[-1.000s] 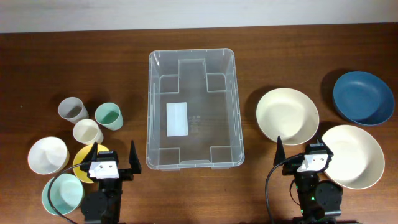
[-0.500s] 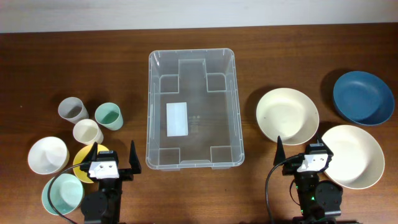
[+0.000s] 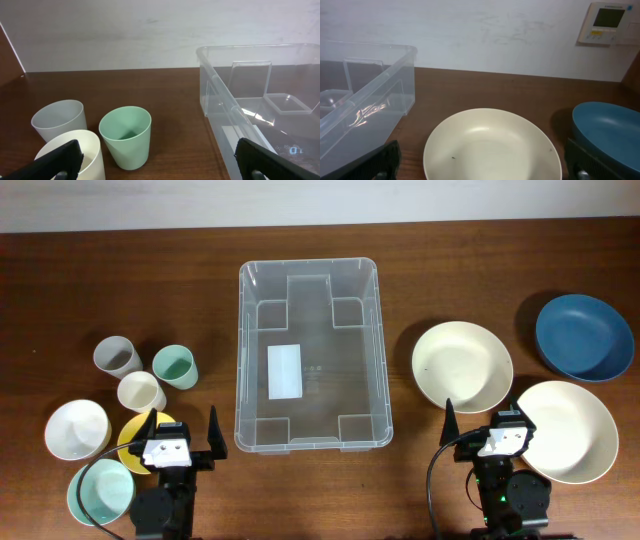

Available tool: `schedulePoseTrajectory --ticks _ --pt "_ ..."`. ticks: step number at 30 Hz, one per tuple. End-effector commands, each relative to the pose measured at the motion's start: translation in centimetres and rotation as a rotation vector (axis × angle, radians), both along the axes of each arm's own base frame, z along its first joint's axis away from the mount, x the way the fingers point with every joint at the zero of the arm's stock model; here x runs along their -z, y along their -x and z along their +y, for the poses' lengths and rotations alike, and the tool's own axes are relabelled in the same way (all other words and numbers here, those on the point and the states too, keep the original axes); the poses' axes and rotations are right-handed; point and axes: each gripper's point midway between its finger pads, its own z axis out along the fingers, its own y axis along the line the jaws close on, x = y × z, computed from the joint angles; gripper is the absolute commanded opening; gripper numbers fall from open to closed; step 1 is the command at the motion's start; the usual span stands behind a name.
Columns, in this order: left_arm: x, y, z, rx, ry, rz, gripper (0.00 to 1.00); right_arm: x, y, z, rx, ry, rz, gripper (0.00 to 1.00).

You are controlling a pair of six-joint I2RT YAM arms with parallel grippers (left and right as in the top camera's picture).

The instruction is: Pack container

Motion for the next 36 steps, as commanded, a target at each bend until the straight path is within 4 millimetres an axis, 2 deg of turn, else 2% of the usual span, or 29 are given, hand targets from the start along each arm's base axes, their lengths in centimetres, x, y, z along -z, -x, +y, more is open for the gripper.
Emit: schedulePoseTrajectory --ticks 1,36 --pt "0.07 0.04 0.22 -0.013 0.009 -0.006 0.99 0.28 0.03 0.12 -0.007 0.007 0.006 0.99" --pt "-0.33 0.02 0.28 -0.016 0.009 -0.021 0.99 0.26 0.03 0.13 -0.006 -0.011 0.006 0.99"
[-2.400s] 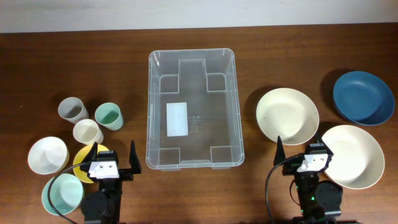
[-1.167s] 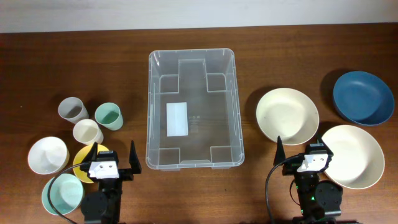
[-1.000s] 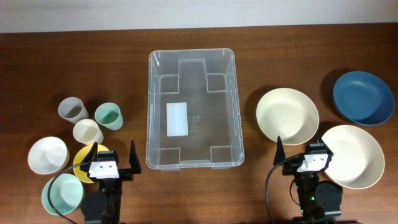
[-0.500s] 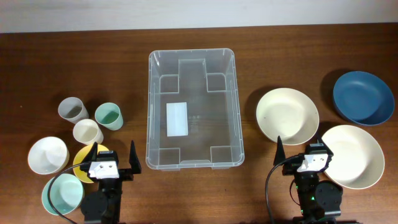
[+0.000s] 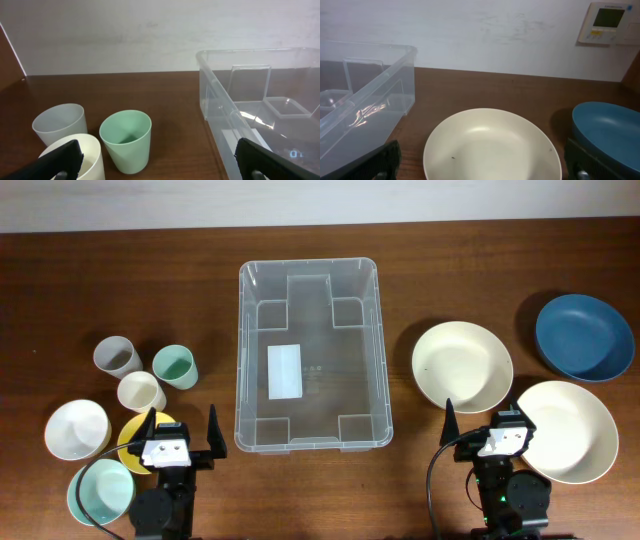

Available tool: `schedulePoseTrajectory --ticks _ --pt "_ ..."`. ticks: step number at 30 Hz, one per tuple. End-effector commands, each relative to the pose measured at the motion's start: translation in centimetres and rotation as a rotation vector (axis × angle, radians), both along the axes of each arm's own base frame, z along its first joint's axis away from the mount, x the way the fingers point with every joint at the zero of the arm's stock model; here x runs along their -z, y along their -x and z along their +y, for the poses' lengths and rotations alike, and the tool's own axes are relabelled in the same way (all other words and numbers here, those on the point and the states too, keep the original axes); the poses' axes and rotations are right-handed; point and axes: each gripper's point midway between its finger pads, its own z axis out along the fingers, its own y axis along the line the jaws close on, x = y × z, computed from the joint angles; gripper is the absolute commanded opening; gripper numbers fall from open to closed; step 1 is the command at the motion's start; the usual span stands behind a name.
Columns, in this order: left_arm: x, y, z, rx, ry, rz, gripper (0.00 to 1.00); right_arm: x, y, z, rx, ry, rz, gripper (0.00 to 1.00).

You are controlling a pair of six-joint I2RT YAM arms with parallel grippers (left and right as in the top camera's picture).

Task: Pack container
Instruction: 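Move the right gripper to the cream bowl and grasp its rim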

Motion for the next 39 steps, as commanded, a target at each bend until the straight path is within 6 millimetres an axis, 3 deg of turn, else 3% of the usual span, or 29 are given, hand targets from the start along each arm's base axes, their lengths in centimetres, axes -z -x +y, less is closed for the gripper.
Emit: schedulePoseTrajectory --ticks 1,9,16,18,22,27,34,39 --pt "0.0 0.0 0.2 -0.014 0.009 -0.006 0.99 0.3 0.0 0.1 -0.005 -0.024 0.006 0.99" --pt "-0.1 0.2 0.2 -0.015 0.028 0.004 0.99 0.1 0.1 0.0 -0.001 -0.023 0.02 0.99" --pt "-4.5 0.4 0.4 -0.033 0.125 -0.019 0.99 -2.6 0.1 -0.7 0.046 -0.037 0.108 0.99" --pt "-6.6 0.1 1.1 -0.071 0.122 0.024 0.99 -3.7 -0.6 -1.0 0.06 -0.033 0.21 0.99" --pt "-8.9 -1.3 1.5 -0.098 0.117 0.126 0.99 -6.4 -2.6 -2.5 0.124 -0.05 0.347 0.99" --pt "-9.3 -4.1 1.5 -0.11 0.111 0.35 0.99 -8.9 -6.1 -5.6 0.197 -0.162 0.555 0.99" --pt "-6.6 -6.6 0.9 -0.089 0.103 0.736 0.99 -7.1 -9.3 -9.4 0.207 -0.364 0.852 0.99" --pt "-4.0 -7.4 0.4 -0.065 0.106 0.918 0.99 -1.7 -11.9 -11.1 0.201 -0.371 0.989 0.99"
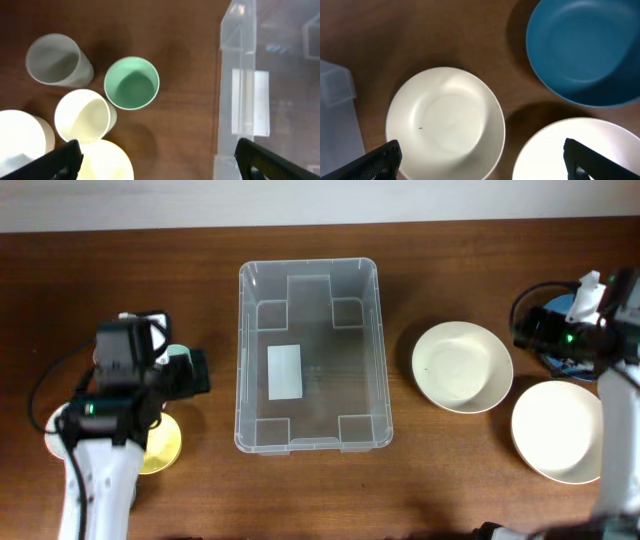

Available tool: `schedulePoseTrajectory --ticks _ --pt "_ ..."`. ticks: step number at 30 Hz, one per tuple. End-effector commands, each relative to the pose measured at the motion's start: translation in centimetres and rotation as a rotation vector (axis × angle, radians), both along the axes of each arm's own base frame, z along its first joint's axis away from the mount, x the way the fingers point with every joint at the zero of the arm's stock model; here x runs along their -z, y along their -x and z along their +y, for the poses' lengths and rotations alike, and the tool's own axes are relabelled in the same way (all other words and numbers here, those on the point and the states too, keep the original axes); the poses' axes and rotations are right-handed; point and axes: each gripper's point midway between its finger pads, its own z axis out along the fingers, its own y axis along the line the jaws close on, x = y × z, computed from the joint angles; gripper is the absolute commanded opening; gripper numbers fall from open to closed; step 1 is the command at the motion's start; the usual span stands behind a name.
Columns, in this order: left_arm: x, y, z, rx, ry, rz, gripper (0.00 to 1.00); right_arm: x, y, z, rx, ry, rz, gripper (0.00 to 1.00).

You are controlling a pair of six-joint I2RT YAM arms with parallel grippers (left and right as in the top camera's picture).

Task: Pack container
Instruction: 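Move the right gripper to the cream bowl and grasp its rim, then lift the cream bowl with the right gripper and place it in the bin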

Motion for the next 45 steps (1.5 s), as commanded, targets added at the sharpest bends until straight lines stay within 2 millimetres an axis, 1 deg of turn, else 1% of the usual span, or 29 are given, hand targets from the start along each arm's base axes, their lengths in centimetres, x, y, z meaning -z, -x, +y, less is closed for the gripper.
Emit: schedulePoseTrajectory --ticks 1,2,5,6,8,11,12,14,15,20,22,24,25,28,30,31,32,33,35,38,39,40,41,44,45 --pt "0.8 -0.8 -0.4 0.027 0.017 0.048 0.99 3.2 -1.6 0.0 -0.035 -0.054 0.062 0.99" --pt "1.0 -0.9 -0.4 0.027 0.016 0.054 0.99 3.9 -1.8 -0.1 -0.035 -0.06 0.076 0.99" --pt "1.6 -1.0 -0.4 0.027 0.017 0.072 0.99 6.9 -2.6 -0.6 -0.031 -0.074 0.13 0.99" --pt "1.6 -1.1 -0.4 0.027 0.017 0.075 0.99 8.2 -2.9 -0.8 -0.029 -0.082 0.153 0.99" --pt "1.7 -1.1 -0.4 0.027 0.018 0.075 0.99 10.3 -3.3 -0.9 -0.029 -0.097 0.188 0.99" --pt "1.6 -1.1 -0.4 0.027 0.017 0.074 0.99 12.7 -3.6 -1.0 -0.029 -0.114 0.228 0.99" --pt "1.6 -1.2 -0.4 0.027 0.017 0.07 0.99 14.0 -3.7 -0.9 -0.032 -0.131 0.249 0.99" --pt "1.5 -1.3 -0.4 0.027 0.017 0.064 0.99 15.2 -3.6 -0.7 -0.034 -0.149 0.274 0.99" --pt "1.5 -1.3 -0.4 0.027 0.017 0.062 0.99 16.2 -3.5 -0.7 -0.035 -0.157 0.296 0.99" --pt "1.5 -1.4 -0.4 0.027 0.017 0.06 0.99 19.2 -2.9 -0.1 -0.038 -0.201 0.361 0.99" --pt "1.5 -1.4 -0.4 0.027 0.017 0.06 0.99 20.0 -2.7 0.2 -0.043 -0.221 0.379 0.96" --pt "1.5 -1.4 -0.4 0.027 0.017 0.06 0.99 20.3 -2.7 0.4 -0.047 -0.224 0.385 0.93" --pt "1.5 -1.4 -0.4 0.027 0.017 0.06 0.99 20.3 -2.8 0.5 -0.049 -0.223 0.385 0.9" --pt "1.5 -1.4 -0.4 0.027 0.017 0.06 0.99 20.3 -3.0 0.8 -0.058 -0.22 0.382 0.76" --pt "1.5 -1.4 -0.4 0.027 0.017 0.06 0.99 20.3 -3.0 1.1 -0.066 -0.219 0.384 0.63" --pt "1.5 -1.4 -0.4 0.027 0.017 0.06 0.99 20.3 -3.0 1.3 -0.069 -0.22 0.385 0.59" --pt "1.5 -1.4 -0.4 0.027 0.017 0.06 0.99 20.3 -3.1 1.4 -0.072 -0.221 0.385 0.56" --pt "1.5 -1.4 -0.4 0.027 0.017 0.06 0.99 20.3 -3.1 1.7 -0.08 -0.221 0.388 0.5" --pt "1.5 -1.4 -0.4 0.027 0.017 0.06 0.99 20.3 -3.1 2.0 -0.087 -0.221 0.391 0.49" --pt "1.5 -1.4 -0.4 0.027 0.017 0.06 0.99 20.3 -3.2 2.7 -0.103 -0.217 0.393 0.42" --pt "1.5 -1.4 -0.4 0.027 0.017 0.06 0.99 20.3 -3.2 2.8 -0.107 -0.217 0.394 0.42" --pt "1.5 -1.4 -0.4 0.027 0.017 0.06 0.99 20.3 -3.2 2.9 -0.11 -0.217 0.394 0.34" --pt "1.5 -1.4 -0.4 0.027 0.017 0.06 1.0 20.3 -3.3 3.0 -0.112 -0.216 0.395 0.31" --pt "1.5 -1.4 -0.4 0.027 0.017 0.06 0.99 20.3 -3.3 3.0 -0.094 -0.222 0.397 0.25" --pt "1.5 -1.4 -0.4 0.027 0.017 0.06 0.99 20.3 -3.3 3.0 -0.094 -0.222 0.397 0.25"
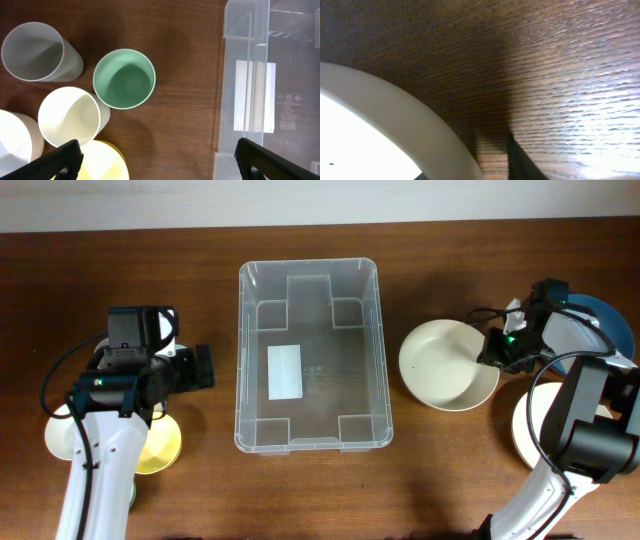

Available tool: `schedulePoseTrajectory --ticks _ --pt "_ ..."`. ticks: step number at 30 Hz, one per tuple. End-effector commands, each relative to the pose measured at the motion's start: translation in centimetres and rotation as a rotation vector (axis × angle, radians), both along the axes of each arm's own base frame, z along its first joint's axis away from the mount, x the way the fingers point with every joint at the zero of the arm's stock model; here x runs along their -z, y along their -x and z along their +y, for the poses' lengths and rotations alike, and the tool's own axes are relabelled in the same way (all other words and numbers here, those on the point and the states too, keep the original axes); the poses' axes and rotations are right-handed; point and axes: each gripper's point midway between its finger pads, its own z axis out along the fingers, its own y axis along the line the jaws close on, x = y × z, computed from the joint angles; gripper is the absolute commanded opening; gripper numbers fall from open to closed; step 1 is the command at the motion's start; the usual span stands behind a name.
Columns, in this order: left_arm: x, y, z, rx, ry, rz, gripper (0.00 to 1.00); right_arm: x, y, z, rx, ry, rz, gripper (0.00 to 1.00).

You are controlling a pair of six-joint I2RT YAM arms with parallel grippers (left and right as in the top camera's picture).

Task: Pack container
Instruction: 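Lift the cream bowl with the right gripper and place it in the bin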

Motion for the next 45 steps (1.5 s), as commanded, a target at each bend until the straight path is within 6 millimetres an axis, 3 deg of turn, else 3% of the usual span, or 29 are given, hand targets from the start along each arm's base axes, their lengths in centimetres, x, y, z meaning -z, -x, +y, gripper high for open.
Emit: schedulePoseTrajectory --ticks 1,9,16,21,27,31,33,34,38,42,45 --pt "-0.7 -0.4 -0.1 0.017 0.001 -0.018 0.99 1.2 0.4 0.7 0.002 -0.021 0.034 0.21" --pt "-0.7 -0.4 -0.1 0.017 0.001 -0.018 0.99 1.2 0.5 0.7 0.002 -0.022 0.038 0.04" --pt "-0.7 -0.4 -0.1 0.017 0.001 -0.018 0.99 0.9 -0.1 1.7 -0.004 -0.082 0.008 0.04" --pt "-0.7 -0.4 -0.1 0.017 0.001 -0.018 0.99 -1.3 -1.4 2.5 0.033 -0.144 -0.054 0.04" --pt "-0.8 -0.4 -0.1 0.017 0.001 -0.019 0.99 -9.2 -3.6 2.4 0.041 -0.099 -0.244 0.04" --pt "-0.7 -0.4 -0.1 0.017 0.0 -0.018 0.99 -16.4 -4.2 3.5 0.004 -0.058 -0.416 0.04" --pt "-0.7 -0.4 -0.1 0.017 0.0 -0.018 0.99 -19.1 -4.0 4.5 -0.023 -0.042 -0.479 0.04" --pt "-0.7 -0.4 -0.1 0.017 0.0 -0.018 0.99 -21.3 -3.9 5.7 -0.052 -0.02 -0.532 0.04" --pt "-0.7 -0.4 0.0 0.015 -0.003 -0.018 0.99 -25.1 -3.6 10.2 -0.158 0.014 -0.625 0.04" --pt "-0.6 -0.2 -0.1 0.015 -0.002 -0.009 0.99 -25.5 -3.7 16.5 -0.241 0.018 -0.641 0.04" --pt "-2.0 -0.7 0.9 -0.012 -0.003 -0.042 0.99 -24.1 -4.5 22.0 -0.339 0.101 -0.664 0.04"
